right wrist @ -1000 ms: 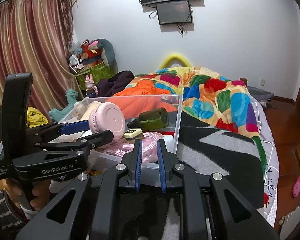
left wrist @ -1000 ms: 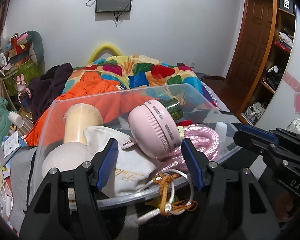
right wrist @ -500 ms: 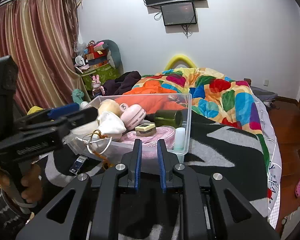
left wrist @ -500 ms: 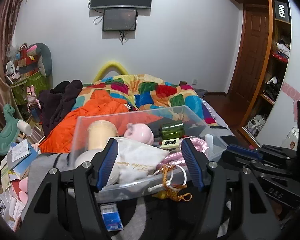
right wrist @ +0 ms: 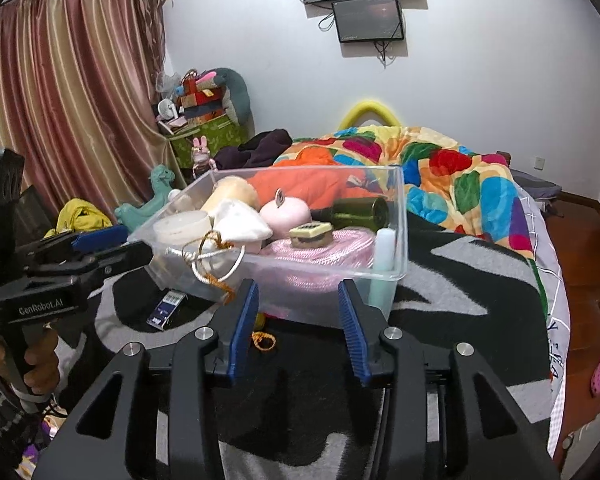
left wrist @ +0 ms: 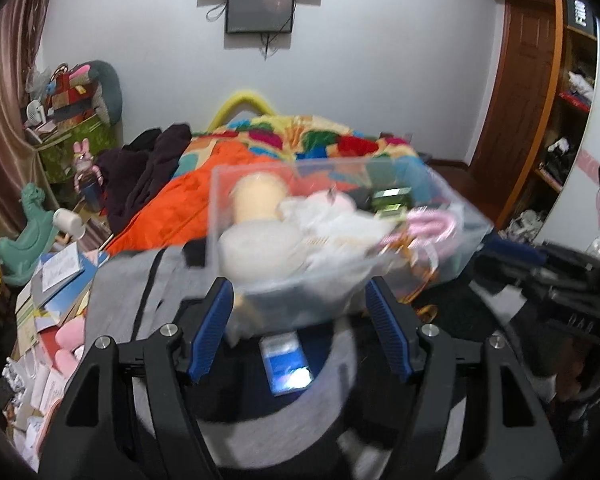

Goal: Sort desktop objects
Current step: 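Grasp blue Max card with left tool while right tool grasps orange beaded cord, then lower blue card into clear box with left tool while right tool drops orange cord in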

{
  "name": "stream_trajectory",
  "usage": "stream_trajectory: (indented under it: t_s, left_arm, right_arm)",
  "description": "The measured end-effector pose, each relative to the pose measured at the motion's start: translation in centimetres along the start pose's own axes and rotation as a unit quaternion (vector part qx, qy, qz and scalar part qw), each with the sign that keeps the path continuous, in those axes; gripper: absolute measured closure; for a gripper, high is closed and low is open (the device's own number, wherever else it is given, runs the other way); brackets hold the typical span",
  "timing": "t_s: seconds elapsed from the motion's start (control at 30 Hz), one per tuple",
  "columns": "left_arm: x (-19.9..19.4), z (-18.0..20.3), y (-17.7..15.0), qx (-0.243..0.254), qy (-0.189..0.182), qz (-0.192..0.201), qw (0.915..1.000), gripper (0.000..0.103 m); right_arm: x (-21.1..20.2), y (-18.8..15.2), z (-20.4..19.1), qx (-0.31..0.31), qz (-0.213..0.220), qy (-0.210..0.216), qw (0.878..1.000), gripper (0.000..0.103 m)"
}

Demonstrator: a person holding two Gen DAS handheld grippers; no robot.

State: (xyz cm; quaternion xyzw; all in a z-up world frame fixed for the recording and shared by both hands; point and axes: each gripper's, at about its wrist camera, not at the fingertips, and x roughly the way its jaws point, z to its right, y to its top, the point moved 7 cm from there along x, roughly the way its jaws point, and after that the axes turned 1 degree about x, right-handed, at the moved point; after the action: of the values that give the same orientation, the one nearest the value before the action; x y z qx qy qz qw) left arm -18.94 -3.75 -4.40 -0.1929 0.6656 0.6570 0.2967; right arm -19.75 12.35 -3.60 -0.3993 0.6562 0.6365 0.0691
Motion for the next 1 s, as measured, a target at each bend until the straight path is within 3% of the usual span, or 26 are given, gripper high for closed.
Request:
stream_trajectory:
  t_s: [0.27,0.6,0.7,0.93,1.0]
  left_arm:
    - [1.8,-1.9,-3.5,-0.001,0.025,-0.041,0.9989,0.035]
    - [5.3,-1.6,-5.1,-0.002,-0.001,-0.113,0.9936,0.035]
    - [5.9,-1.0,-5.4,0.005,-0.012,-0.122,0.9925,0.042]
    - [6.2,-0.4,-5.5,0.018,0.006,-0.112,0.9935,0.053]
    - [6.0,-0.2,-5.6,0.022,0.010,-0.108,0.9939,0.060]
  right_arm:
    - [2.7,-1.9,-1.0,-0.004,-0.043,0.012,0.999,0.065]
    - [6.6,-3.2,-3.5,-0.015,-0.093,0.030,0.995,0.065]
    - [7.2,-3.2,-3.9,-0.022,-0.099,0.030,0.994,0.066]
    - [7.8,-3.5,-5.5,-0.060,-0.106,0.018,0.992,0.066]
    - [7.7,-3.6,-5.8,-0.073,-0.101,0.011,0.992,0.073]
